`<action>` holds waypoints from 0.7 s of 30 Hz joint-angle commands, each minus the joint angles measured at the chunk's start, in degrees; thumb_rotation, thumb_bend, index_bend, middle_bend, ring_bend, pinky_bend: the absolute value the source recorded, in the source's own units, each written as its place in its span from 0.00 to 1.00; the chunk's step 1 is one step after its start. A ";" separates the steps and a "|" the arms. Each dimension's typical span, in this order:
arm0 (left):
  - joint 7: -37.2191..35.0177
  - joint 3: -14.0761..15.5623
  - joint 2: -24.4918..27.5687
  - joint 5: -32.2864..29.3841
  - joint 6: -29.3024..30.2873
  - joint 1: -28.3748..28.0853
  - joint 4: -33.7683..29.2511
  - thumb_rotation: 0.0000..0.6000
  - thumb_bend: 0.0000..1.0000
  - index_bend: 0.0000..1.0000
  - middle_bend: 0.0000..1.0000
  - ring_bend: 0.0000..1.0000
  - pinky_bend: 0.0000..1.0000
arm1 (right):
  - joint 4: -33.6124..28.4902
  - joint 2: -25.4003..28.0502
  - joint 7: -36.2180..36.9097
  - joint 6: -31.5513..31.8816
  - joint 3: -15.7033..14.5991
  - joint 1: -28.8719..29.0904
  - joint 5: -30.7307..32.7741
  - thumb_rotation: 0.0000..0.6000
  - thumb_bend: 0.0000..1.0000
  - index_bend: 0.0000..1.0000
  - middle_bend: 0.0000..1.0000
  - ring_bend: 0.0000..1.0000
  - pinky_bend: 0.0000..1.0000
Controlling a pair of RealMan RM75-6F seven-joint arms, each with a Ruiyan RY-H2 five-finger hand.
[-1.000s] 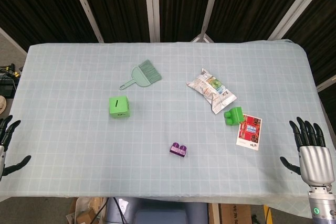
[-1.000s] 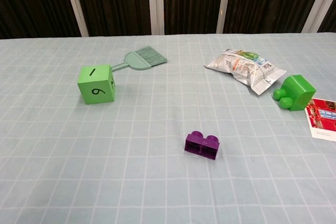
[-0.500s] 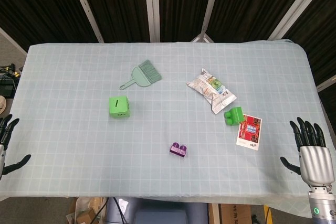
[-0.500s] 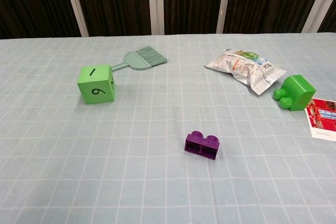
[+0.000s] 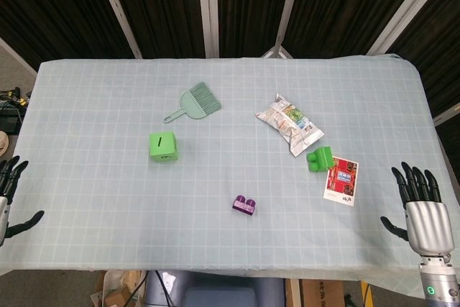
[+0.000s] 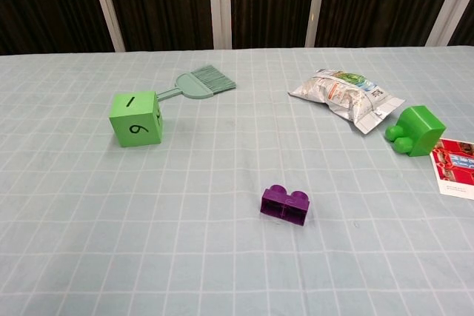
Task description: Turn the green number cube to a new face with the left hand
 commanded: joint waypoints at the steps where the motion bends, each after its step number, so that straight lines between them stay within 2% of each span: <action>1: -3.96 -0.54 2.79 1.15 -4.82 -3.54 -0.96 1.00 0.32 0.10 0.28 0.20 0.27 | 0.04 -0.10 -0.15 -0.42 0.21 0.12 0.74 1.00 0.07 0.08 0.00 0.00 0.00; 4: -8.01 -2.51 6.98 -1.66 -13.20 -8.64 -3.33 1.00 0.44 0.10 0.45 0.38 0.47 | -0.01 -0.07 -0.09 -0.77 0.31 0.21 1.16 1.00 0.07 0.08 0.00 0.00 0.00; 7: -8.91 -4.43 10.40 -5.75 -23.12 -14.24 -5.87 1.00 0.60 0.12 0.62 0.56 0.64 | -0.14 -0.21 -0.41 -0.65 0.36 0.21 1.15 1.00 0.07 0.08 0.00 0.00 0.00; 10: -11.74 -6.09 12.54 -10.91 -33.30 -19.55 -8.61 1.00 0.77 0.15 0.75 0.69 0.75 | -0.24 -0.43 -1.31 -0.88 0.23 0.30 1.15 1.00 0.07 0.08 0.00 0.00 0.00; 13: -15.53 -7.61 14.14 -19.34 -44.67 -24.65 -10.16 1.00 0.83 0.16 0.78 0.73 0.78 | -0.18 -0.83 -2.47 -1.48 0.07 0.57 1.21 1.00 0.07 0.08 0.00 0.00 0.00; 16: -12.84 -7.39 14.50 -28.52 -53.89 -29.79 -8.73 1.00 0.84 0.15 0.78 0.73 0.78 | -0.10 -1.31 -3.74 -2.31 -0.14 0.88 1.45 1.00 0.07 0.08 0.00 0.00 0.00; 18: -8.29 -6.12 13.58 -35.03 -56.60 -33.09 -7.41 1.00 0.84 0.15 0.79 0.74 0.78 | 0.05 -1.71 -4.78 -2.89 -0.14 1.12 1.83 1.00 0.07 0.08 0.00 0.00 0.00; 21: -1.36 -3.59 11.32 -44.80 -56.76 -37.86 -6.80 1.00 0.84 0.15 0.79 0.74 0.78 | 0.41 -2.43 -6.69 -3.57 0.00 1.43 2.63 1.00 0.07 0.08 0.00 0.00 0.00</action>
